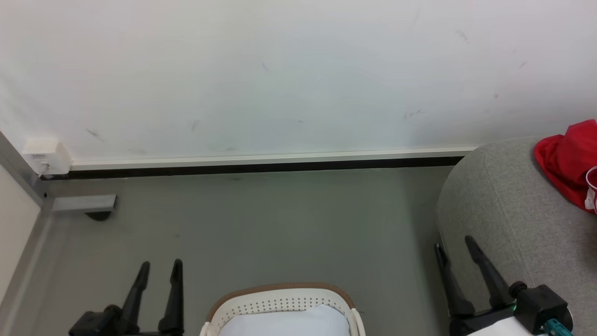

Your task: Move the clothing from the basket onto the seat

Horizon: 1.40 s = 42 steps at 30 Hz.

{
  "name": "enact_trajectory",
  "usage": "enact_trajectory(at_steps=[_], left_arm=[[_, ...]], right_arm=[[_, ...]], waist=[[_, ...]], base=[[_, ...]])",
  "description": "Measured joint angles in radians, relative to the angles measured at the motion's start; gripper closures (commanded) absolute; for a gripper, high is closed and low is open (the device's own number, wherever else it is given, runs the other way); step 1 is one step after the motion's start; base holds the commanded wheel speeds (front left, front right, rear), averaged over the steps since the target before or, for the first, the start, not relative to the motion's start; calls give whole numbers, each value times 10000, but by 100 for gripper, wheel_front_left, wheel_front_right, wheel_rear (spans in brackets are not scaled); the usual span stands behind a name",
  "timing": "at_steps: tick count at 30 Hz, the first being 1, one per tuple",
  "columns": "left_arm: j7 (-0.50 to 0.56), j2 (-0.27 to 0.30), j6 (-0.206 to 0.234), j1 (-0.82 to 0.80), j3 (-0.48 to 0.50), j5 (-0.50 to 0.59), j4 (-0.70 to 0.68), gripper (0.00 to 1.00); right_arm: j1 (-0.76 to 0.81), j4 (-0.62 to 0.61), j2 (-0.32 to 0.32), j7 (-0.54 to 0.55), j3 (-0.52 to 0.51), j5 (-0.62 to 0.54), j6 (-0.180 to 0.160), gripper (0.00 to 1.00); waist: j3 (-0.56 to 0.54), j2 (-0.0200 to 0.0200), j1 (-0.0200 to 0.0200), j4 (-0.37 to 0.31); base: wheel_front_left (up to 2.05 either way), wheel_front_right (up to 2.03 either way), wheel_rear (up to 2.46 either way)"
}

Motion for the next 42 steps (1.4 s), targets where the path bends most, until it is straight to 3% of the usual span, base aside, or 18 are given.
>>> enact_trajectory(at_steps=[5,42], left_arm=[[42,-136,8,132,-73,-79,401,100],[1653,-458,-376,-342,731,-5542,882,100]], right_arm=[[351,355,27,29,61,21,0,100],[308,556,19,1237,-1034,5756,0,100]], waist=[[-3,0,0,1],[-64,0,0,168]], base=[[0,0,0],[0,0,0]])
